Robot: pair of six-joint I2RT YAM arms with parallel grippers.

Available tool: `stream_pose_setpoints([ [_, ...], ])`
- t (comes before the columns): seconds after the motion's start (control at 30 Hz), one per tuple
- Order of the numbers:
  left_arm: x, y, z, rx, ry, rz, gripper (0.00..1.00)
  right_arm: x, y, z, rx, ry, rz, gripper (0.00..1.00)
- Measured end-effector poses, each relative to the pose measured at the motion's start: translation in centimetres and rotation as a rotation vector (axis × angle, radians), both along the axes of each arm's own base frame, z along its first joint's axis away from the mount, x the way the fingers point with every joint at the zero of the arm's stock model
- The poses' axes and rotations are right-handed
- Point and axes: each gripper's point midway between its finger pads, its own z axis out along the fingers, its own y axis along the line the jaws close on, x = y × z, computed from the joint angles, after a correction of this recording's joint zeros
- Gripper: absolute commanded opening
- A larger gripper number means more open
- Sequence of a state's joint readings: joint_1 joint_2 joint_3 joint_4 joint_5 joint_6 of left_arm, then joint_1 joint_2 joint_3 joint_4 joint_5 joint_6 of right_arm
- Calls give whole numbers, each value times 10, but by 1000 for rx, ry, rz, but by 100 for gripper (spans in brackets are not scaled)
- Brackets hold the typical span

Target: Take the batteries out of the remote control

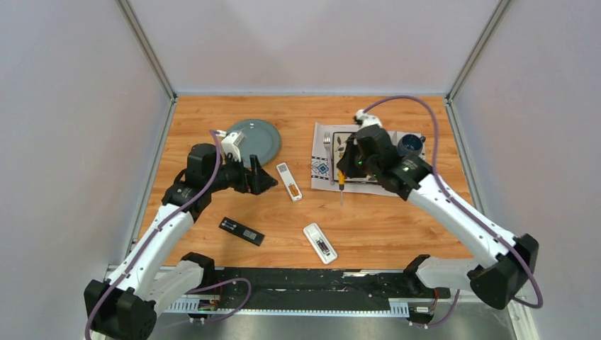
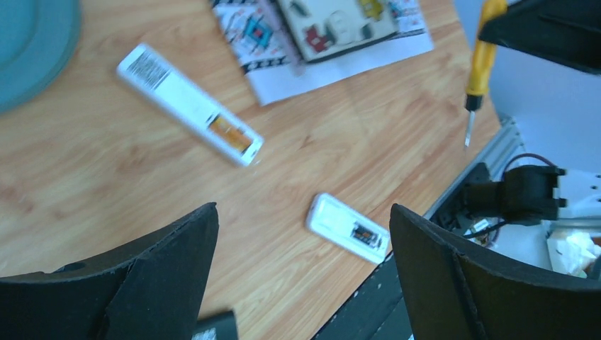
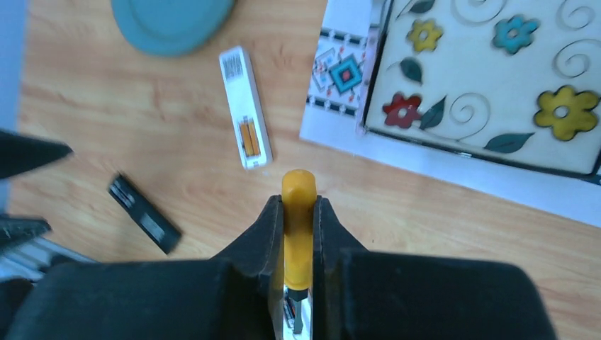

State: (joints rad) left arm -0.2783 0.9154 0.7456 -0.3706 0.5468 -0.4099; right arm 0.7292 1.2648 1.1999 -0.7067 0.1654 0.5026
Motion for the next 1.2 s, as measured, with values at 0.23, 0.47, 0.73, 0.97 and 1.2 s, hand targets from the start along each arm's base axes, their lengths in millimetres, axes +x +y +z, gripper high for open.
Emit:
stream_pose_setpoints([
  [0.23, 7, -76, 67, -88, -150, -208, 90, 21, -39, 59, 204, -128, -171, 0],
  [0.47, 9, -167, 89, -117, -164, -409, 83, 15, -34, 69, 279, -116, -180, 0],
  [0.73, -3, -233, 65, -90, -98, -536, 53, 9, -37, 79, 324, -127, -193, 0],
  [0.97, -9, -249, 53, -90, -53, -570, 0, 8, -43, 82, 330, -133, -212, 25],
  [1.2, 0, -241, 49, -77, -45, -540, 0, 13, -51, 80, 321, -143, -235, 74],
])
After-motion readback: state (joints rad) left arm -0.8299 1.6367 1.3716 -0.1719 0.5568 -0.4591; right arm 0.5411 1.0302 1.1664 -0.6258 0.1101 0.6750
